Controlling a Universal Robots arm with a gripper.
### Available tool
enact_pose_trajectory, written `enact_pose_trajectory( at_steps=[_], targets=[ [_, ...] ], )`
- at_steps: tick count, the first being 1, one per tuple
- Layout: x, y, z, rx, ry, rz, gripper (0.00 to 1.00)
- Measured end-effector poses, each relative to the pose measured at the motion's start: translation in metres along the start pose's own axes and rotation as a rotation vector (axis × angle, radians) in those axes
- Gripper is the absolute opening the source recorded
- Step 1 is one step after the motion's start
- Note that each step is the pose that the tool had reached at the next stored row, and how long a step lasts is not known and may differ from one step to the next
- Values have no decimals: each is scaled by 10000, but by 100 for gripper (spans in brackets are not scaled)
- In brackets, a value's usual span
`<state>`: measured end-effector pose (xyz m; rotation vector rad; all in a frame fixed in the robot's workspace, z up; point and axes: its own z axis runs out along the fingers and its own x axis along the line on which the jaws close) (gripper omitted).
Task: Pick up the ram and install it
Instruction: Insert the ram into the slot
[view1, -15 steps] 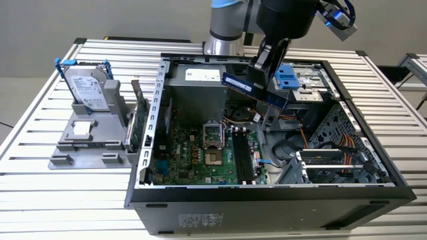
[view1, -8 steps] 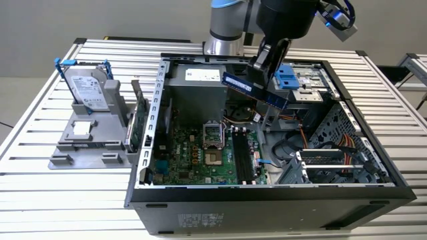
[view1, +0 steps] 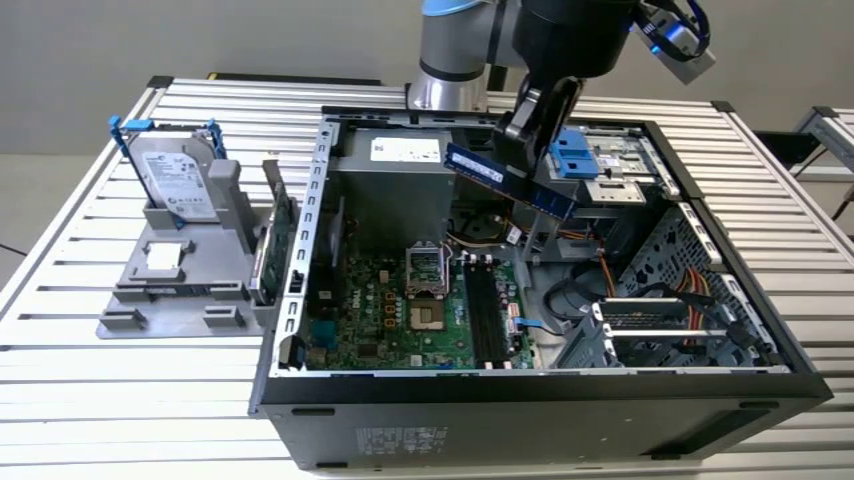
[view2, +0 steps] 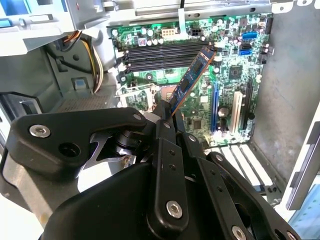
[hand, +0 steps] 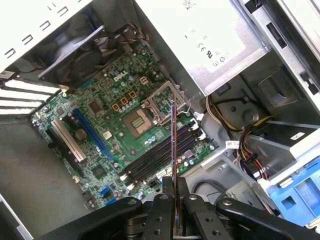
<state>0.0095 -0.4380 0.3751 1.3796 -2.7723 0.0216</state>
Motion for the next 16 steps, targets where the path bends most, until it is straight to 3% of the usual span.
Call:
enact_pose_trajectory(
  at_steps=[16],
  targets=[
    [0,0,0,-20,-2,442,0]
  ],
)
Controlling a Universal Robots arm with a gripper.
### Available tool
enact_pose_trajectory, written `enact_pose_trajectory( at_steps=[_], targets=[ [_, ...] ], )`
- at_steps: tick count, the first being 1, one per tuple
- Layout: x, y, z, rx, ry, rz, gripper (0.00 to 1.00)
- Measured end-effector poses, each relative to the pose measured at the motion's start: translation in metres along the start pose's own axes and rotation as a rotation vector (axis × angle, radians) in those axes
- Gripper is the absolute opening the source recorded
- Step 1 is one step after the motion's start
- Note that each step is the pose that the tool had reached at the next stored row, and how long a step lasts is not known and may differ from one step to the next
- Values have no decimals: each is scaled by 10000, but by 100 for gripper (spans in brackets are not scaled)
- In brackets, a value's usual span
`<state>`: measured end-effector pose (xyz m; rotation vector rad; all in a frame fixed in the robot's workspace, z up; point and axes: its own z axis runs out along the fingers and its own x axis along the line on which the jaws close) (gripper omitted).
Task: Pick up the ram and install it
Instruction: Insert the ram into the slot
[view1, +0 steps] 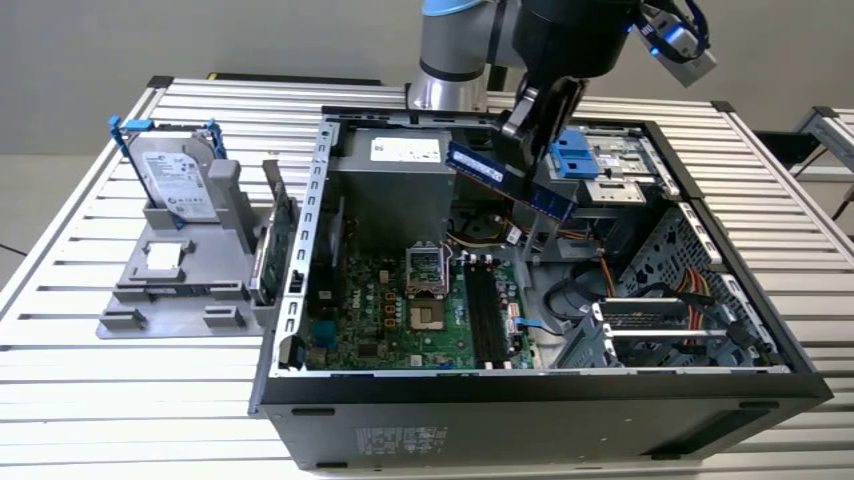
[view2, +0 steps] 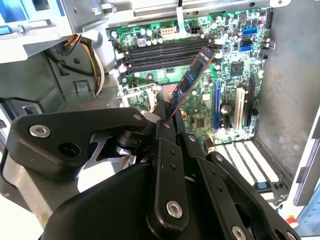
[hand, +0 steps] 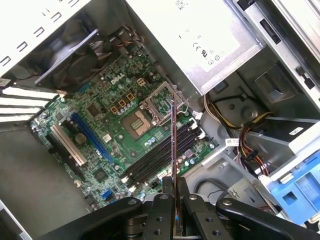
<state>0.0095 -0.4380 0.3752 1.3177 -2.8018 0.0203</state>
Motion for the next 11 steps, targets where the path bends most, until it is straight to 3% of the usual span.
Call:
enact_pose_trajectory(
  at_steps=[11],
  targets=[
    [0,0,0,-19,-3,390,0]
  ],
)
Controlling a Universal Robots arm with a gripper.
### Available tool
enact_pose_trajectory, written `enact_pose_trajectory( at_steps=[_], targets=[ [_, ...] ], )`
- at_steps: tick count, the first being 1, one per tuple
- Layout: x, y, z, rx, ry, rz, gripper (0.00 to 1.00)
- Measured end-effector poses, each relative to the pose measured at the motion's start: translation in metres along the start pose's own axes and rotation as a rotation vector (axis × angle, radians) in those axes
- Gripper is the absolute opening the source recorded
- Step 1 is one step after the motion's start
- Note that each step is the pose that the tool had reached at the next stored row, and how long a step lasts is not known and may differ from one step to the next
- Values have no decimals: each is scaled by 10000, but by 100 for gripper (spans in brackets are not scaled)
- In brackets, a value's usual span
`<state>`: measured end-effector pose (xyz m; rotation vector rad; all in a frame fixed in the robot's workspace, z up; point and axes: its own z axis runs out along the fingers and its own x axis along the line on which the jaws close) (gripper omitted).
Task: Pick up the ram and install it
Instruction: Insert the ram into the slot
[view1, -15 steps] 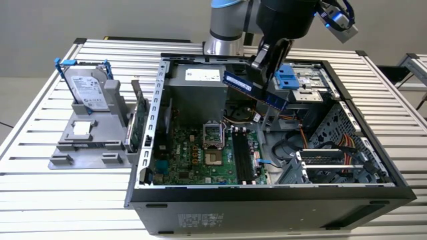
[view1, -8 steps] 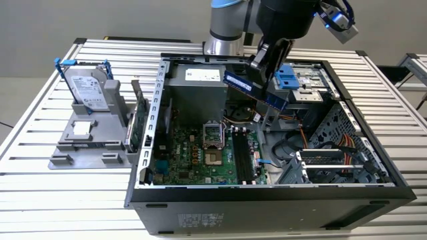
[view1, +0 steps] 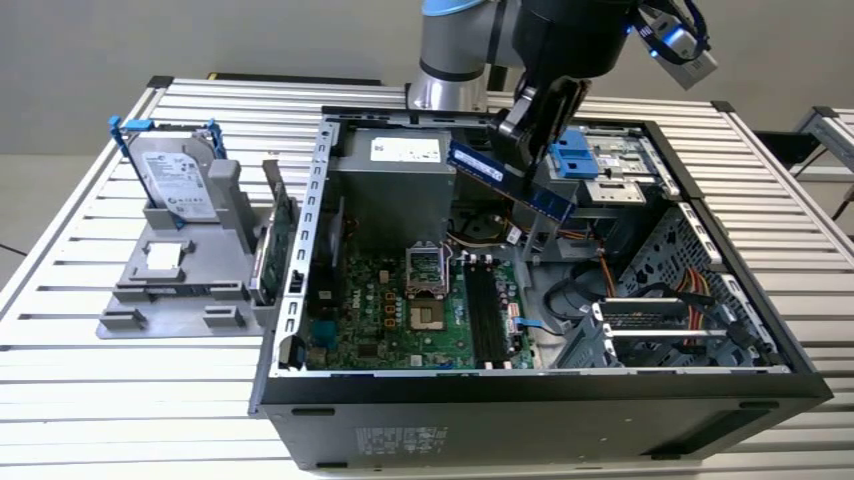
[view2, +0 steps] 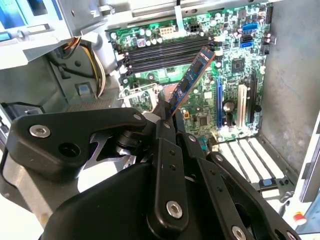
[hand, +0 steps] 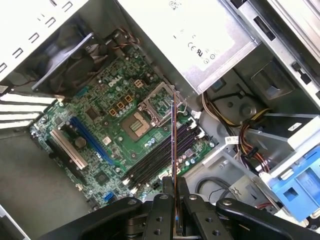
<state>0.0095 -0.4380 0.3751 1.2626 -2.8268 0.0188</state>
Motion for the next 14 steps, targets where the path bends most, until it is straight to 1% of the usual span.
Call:
enact_pose_trajectory(
  at_steps=[14],
  targets=[
    [0,0,0,-24,-4,522,0]
  ],
)
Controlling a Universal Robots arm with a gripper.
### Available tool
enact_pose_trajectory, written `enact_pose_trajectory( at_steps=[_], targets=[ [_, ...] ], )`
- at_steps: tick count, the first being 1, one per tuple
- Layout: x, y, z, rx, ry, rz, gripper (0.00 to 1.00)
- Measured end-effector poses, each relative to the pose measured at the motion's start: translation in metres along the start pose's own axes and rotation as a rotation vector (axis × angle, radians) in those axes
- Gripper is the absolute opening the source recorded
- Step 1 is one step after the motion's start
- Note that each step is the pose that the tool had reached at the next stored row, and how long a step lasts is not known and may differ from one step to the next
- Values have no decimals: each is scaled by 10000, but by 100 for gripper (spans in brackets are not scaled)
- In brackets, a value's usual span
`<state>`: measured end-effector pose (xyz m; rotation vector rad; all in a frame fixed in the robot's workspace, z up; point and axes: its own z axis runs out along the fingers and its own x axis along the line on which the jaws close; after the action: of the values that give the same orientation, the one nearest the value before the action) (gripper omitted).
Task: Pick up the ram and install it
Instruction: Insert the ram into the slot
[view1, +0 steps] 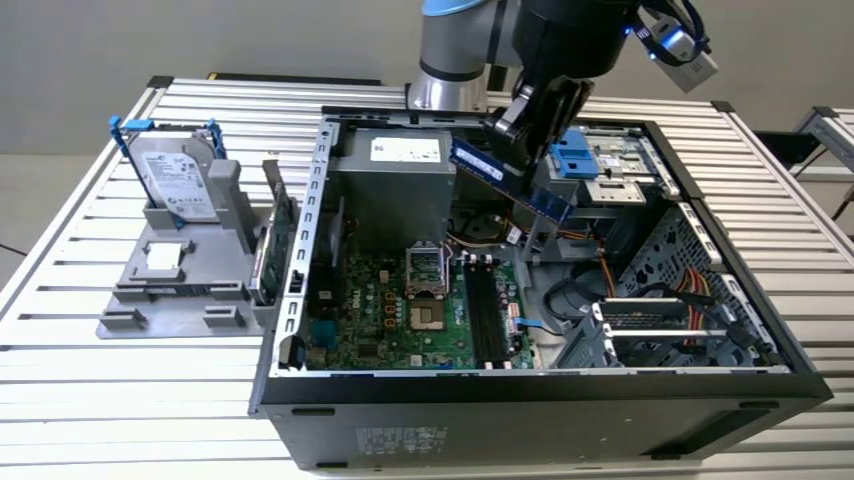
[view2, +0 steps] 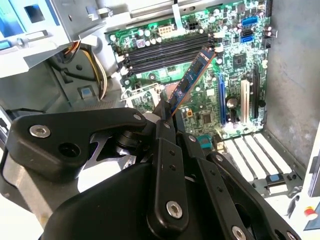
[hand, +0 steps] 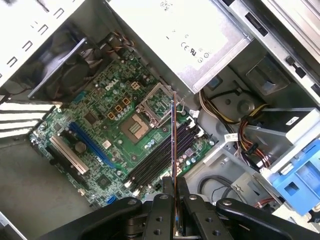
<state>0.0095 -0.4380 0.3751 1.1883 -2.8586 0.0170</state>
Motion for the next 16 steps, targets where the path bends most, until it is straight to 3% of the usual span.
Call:
enact_pose_trajectory(
  at_steps=[16],
  targets=[
    [0,0,0,-28,-4,611,0]
  ],
)
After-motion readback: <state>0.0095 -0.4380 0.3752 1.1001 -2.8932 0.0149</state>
